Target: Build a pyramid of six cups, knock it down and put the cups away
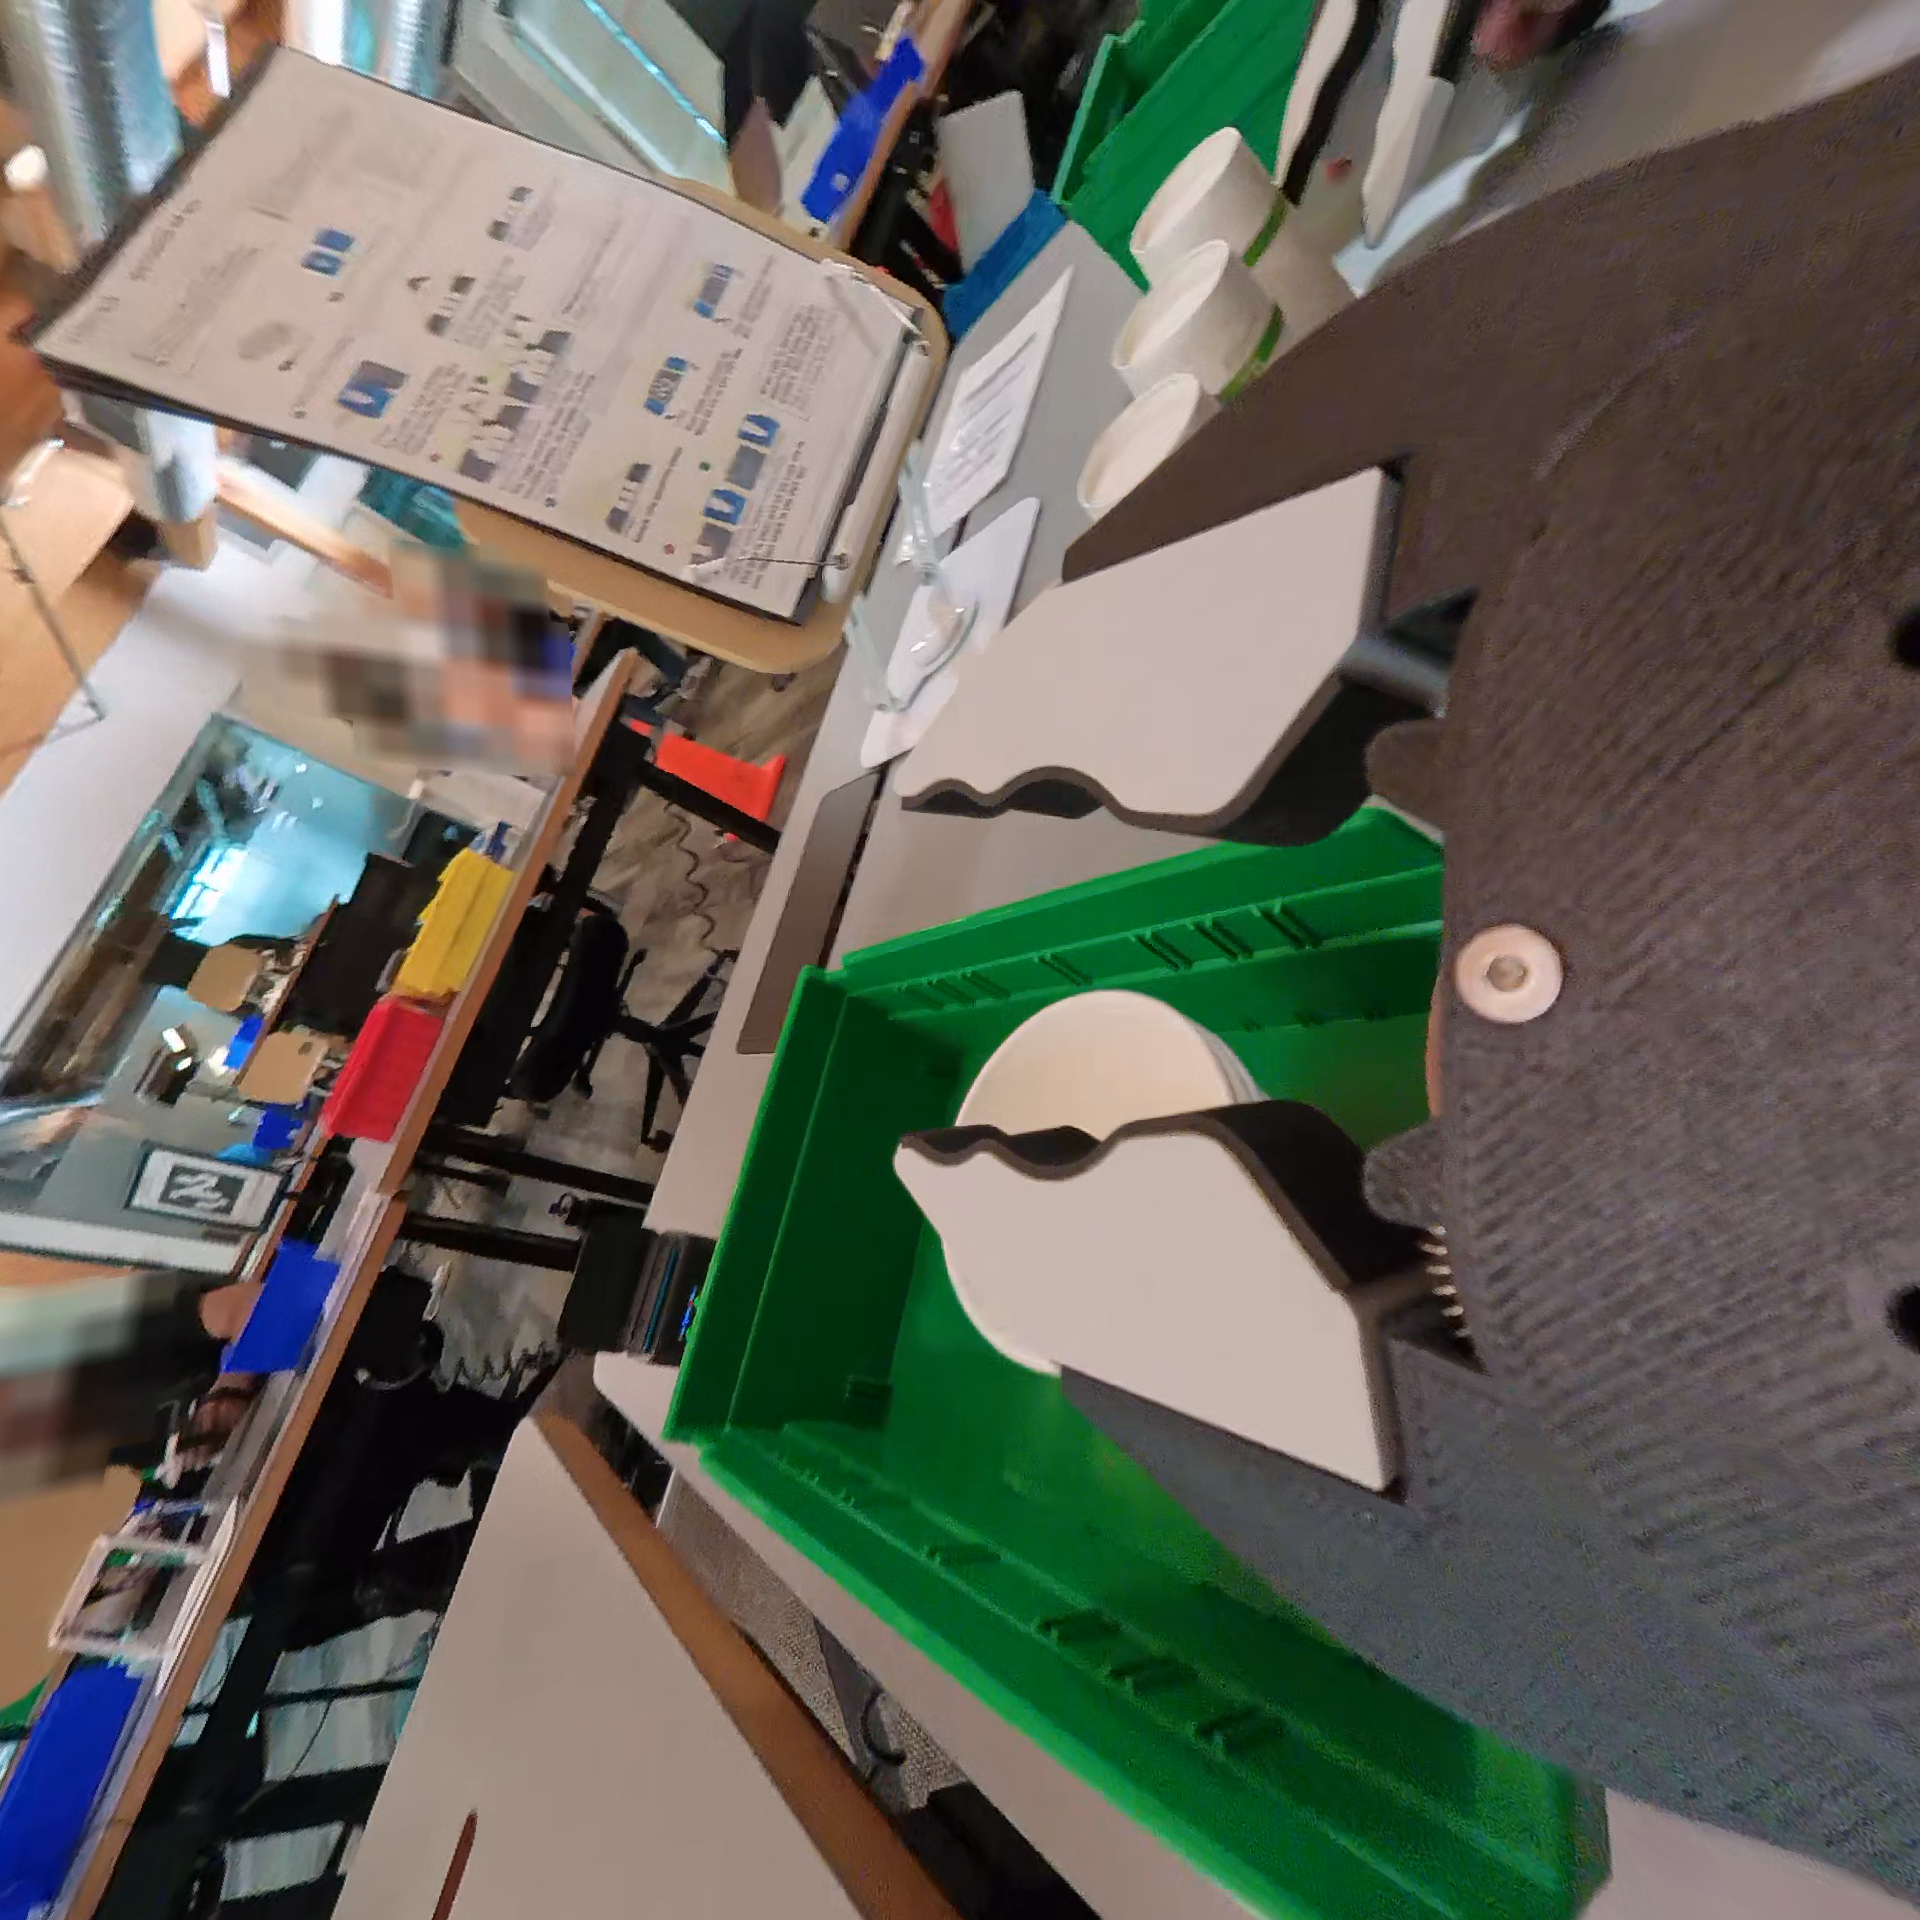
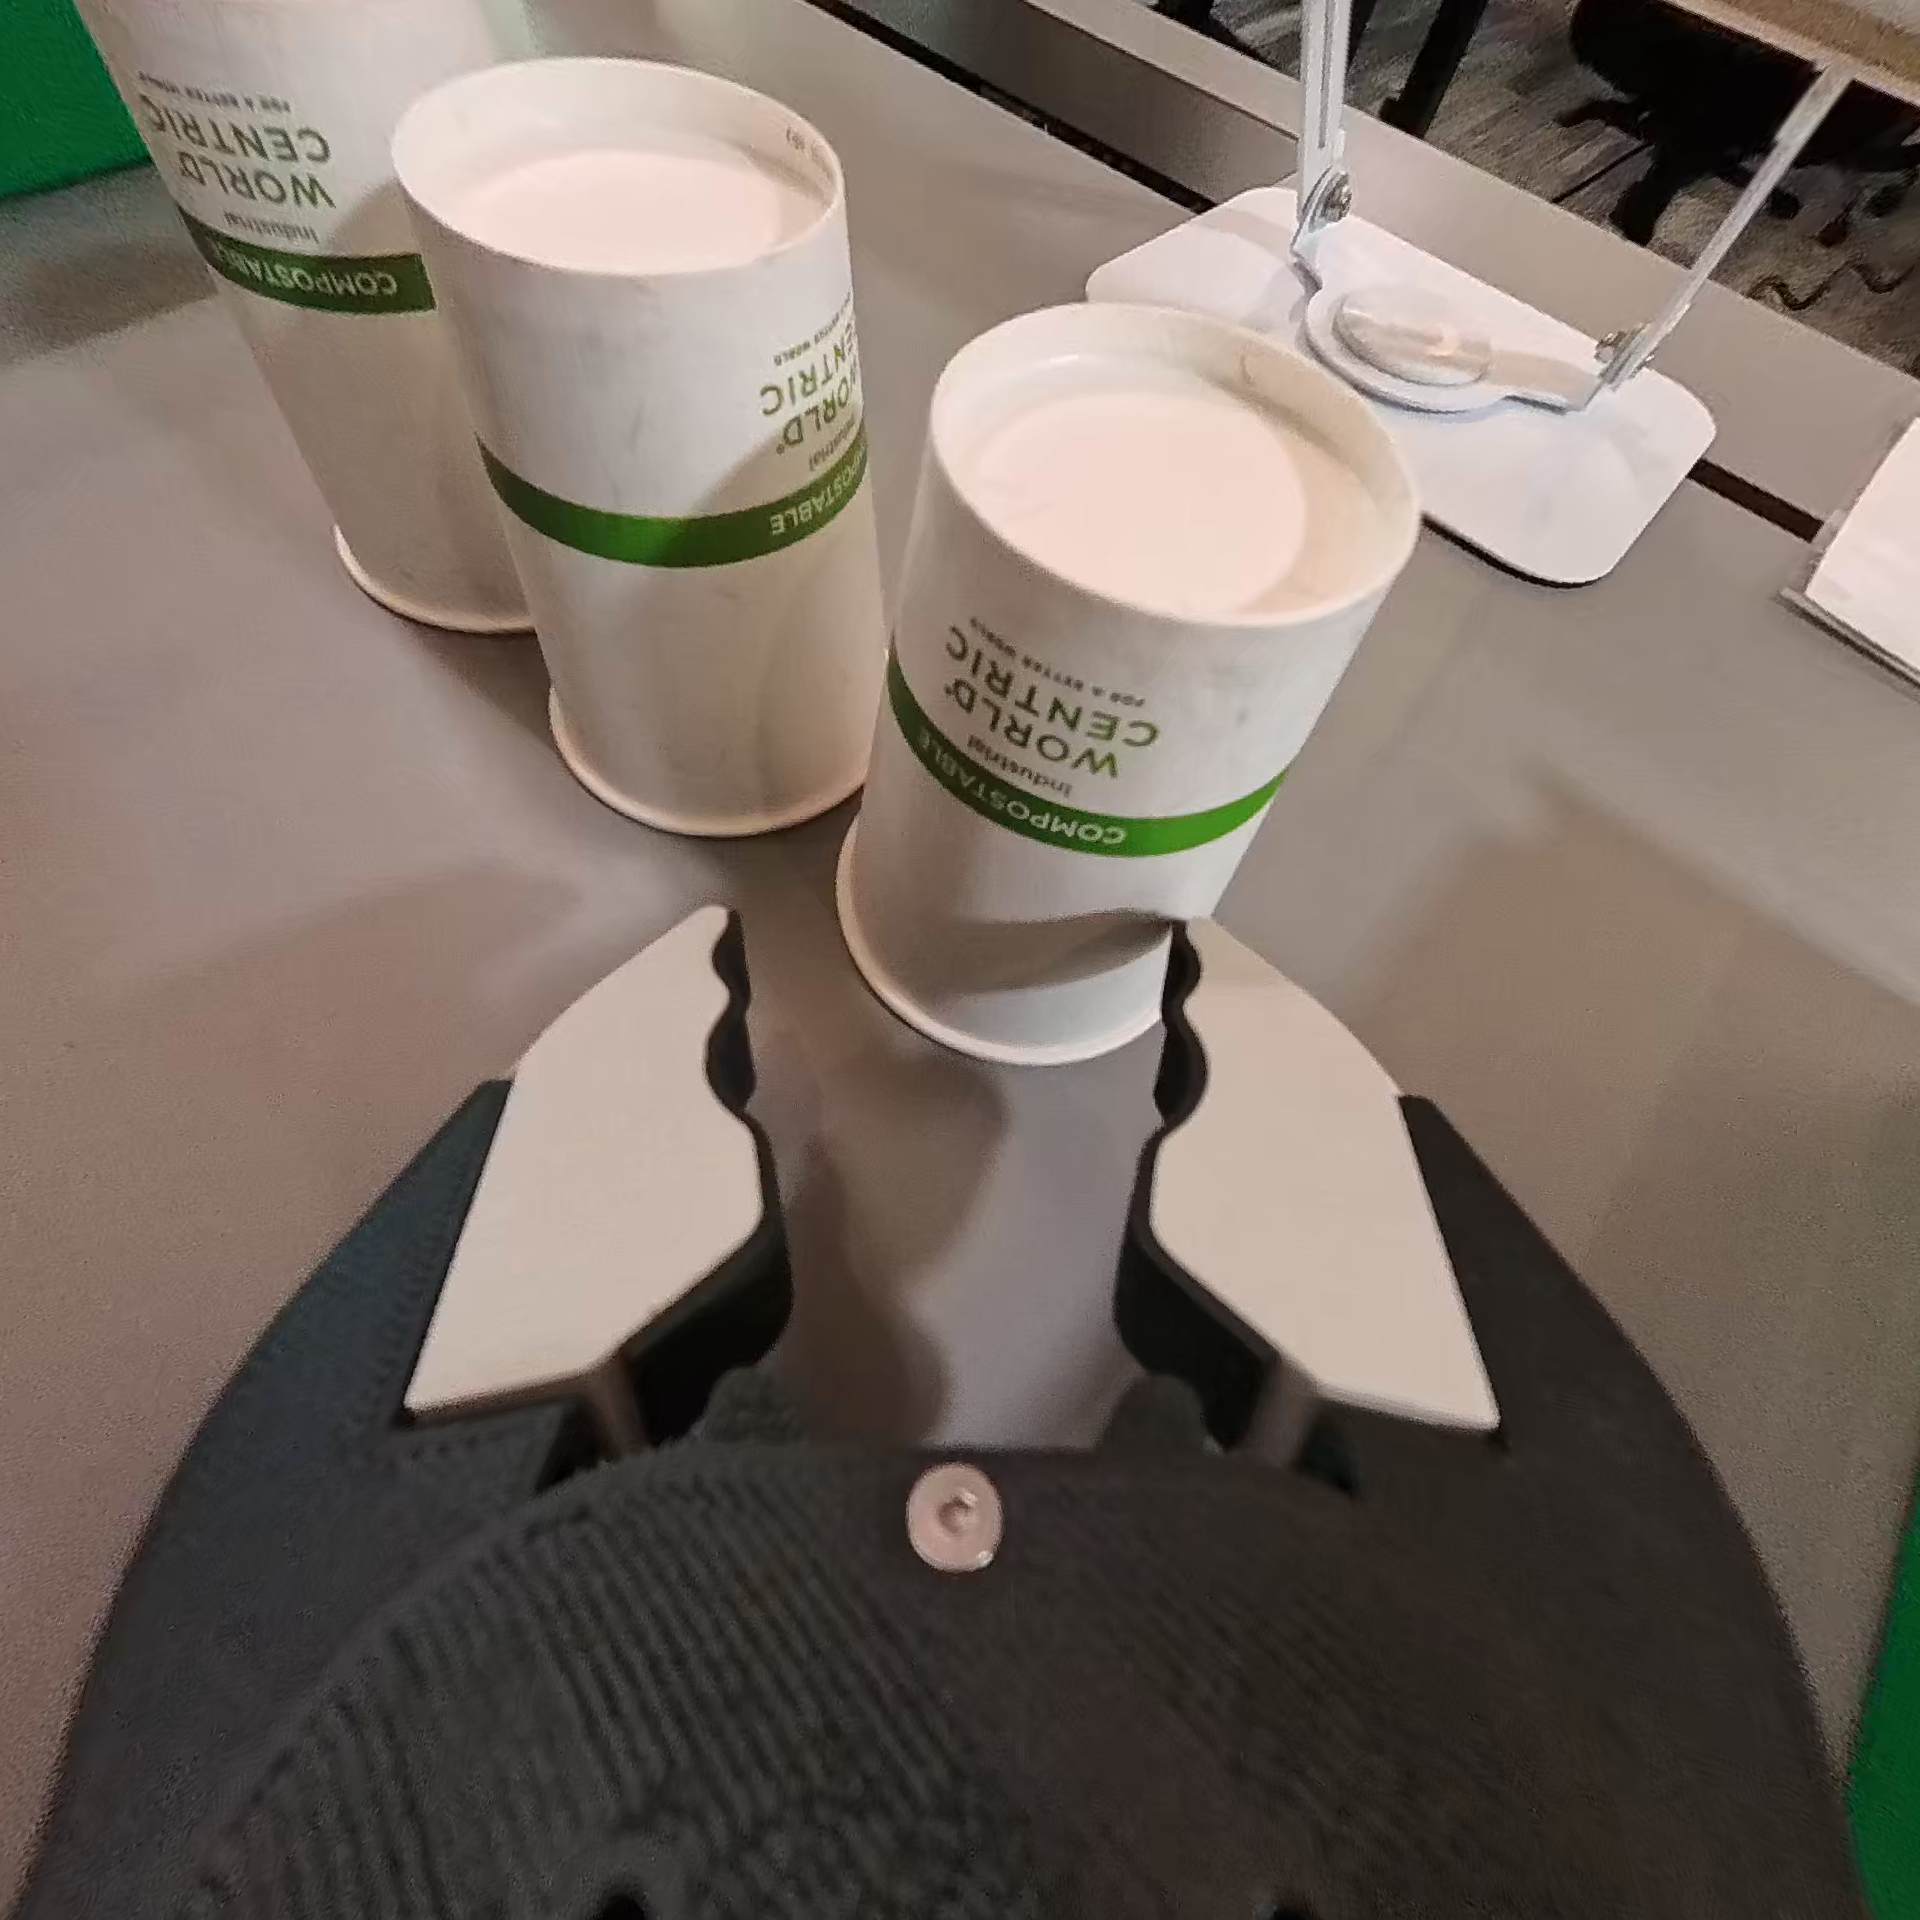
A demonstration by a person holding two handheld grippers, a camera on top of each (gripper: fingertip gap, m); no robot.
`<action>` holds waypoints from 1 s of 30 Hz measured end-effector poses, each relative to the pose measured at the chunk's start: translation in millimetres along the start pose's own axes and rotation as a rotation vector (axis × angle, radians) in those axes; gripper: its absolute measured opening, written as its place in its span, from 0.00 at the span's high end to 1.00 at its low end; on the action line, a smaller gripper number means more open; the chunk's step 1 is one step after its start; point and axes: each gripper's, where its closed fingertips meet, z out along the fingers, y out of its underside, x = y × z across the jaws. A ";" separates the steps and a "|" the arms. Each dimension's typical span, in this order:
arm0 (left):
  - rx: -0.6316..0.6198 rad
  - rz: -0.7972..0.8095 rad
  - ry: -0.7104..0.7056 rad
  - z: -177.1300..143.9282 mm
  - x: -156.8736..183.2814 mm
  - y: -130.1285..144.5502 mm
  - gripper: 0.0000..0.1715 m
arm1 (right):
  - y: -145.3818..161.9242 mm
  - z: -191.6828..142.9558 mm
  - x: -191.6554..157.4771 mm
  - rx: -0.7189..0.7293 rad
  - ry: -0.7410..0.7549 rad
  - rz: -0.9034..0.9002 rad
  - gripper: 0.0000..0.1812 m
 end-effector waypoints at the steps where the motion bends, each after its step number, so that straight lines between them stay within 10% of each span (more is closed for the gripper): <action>1: -0.020 0.022 0.003 3.1 4.1 4.3 0.66 | 1.0 0.6 0.5 -0.006 0.007 -0.006 0.57; 30: -0.054 0.072 0.058 25.7 36.6 24.2 0.67 | -2.9 5.0 8.0 0.003 0.026 0.020 0.62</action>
